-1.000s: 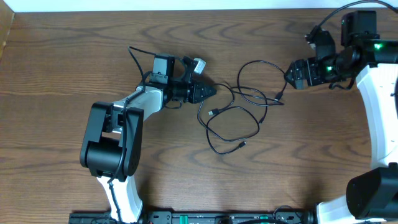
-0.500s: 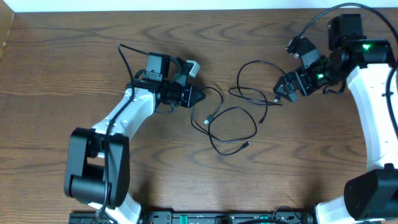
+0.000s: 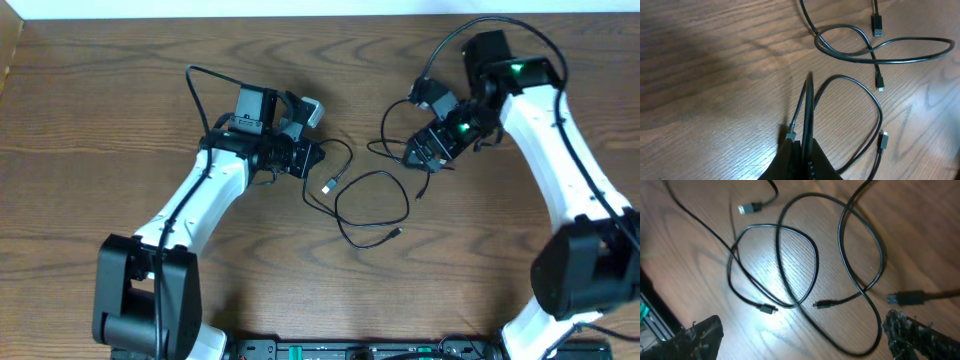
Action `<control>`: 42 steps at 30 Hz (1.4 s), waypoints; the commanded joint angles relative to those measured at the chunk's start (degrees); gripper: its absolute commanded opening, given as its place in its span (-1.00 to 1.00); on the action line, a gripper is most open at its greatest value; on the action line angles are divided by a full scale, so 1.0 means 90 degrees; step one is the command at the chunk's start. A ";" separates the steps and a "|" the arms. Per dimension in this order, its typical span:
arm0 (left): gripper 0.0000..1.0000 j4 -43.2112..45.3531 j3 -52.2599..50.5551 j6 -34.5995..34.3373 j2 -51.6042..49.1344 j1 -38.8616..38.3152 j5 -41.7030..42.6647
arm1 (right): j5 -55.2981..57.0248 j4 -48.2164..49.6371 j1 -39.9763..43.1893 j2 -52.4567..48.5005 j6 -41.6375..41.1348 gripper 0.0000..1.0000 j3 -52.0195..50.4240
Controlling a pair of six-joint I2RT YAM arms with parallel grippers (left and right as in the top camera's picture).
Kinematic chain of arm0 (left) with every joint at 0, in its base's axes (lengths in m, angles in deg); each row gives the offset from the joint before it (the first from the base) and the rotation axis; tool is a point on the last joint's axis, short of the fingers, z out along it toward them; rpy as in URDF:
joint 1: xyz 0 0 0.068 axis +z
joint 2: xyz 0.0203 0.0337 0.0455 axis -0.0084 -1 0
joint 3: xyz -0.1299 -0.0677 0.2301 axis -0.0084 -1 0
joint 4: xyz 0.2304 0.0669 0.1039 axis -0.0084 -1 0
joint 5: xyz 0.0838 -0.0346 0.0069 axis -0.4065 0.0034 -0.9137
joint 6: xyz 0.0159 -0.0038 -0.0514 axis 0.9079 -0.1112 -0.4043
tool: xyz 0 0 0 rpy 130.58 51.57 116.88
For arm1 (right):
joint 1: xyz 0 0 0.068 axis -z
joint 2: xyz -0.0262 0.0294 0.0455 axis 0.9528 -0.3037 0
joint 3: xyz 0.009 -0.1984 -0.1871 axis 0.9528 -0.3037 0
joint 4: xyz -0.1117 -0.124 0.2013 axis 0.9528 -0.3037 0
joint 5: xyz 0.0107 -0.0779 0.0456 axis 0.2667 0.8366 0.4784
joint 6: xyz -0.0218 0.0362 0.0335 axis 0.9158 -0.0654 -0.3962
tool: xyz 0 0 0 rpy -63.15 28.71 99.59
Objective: Untangle cables
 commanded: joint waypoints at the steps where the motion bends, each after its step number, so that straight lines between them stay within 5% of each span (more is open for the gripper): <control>1: -0.84 -0.0119 0.0049 0.0085 0.0119 -0.0015 -0.0274 | 0.0022 0.0053 -0.0032 -0.0347 0.0102 0.99 -0.0029; 11: -0.85 -0.0425 0.0049 -0.0109 0.0124 -0.0015 -0.1180 | 0.0027 0.0240 -0.0068 -0.0974 0.0036 0.98 -0.0029; 12: -0.85 -0.0423 0.0049 -0.0112 0.0124 -0.0015 -0.1180 | 0.0032 0.0257 -0.0090 -0.1003 0.0034 0.78 -0.0029; 13: -0.85 -0.0423 0.0049 -0.0112 0.0124 -0.0015 -0.1180 | 0.0032 0.0260 -0.0109 -0.1005 0.0036 0.35 -0.0029; 14: -0.85 -0.0425 0.0049 -0.0112 0.0124 -0.0015 -0.1180 | 0.0034 0.0265 -0.0131 -0.1005 0.0036 -0.49 -0.0029; 15: -0.84 -0.0427 0.0049 -0.0112 0.0124 -0.0015 -0.1180 | 0.0049 0.0294 -0.0155 -0.1005 0.0010 -0.97 -0.0029; 26: -0.85 -0.0440 0.0049 -0.0109 0.0124 -0.0015 -0.1180 | 0.2756 -0.0056 -0.0279 -0.0988 -0.2351 -0.98 0.0855; 42: -0.85 -0.0440 0.0049 -0.0109 0.0124 -0.0015 -0.1171 | 0.3526 -0.1678 -0.0148 -0.0988 -0.3160 -0.98 0.3929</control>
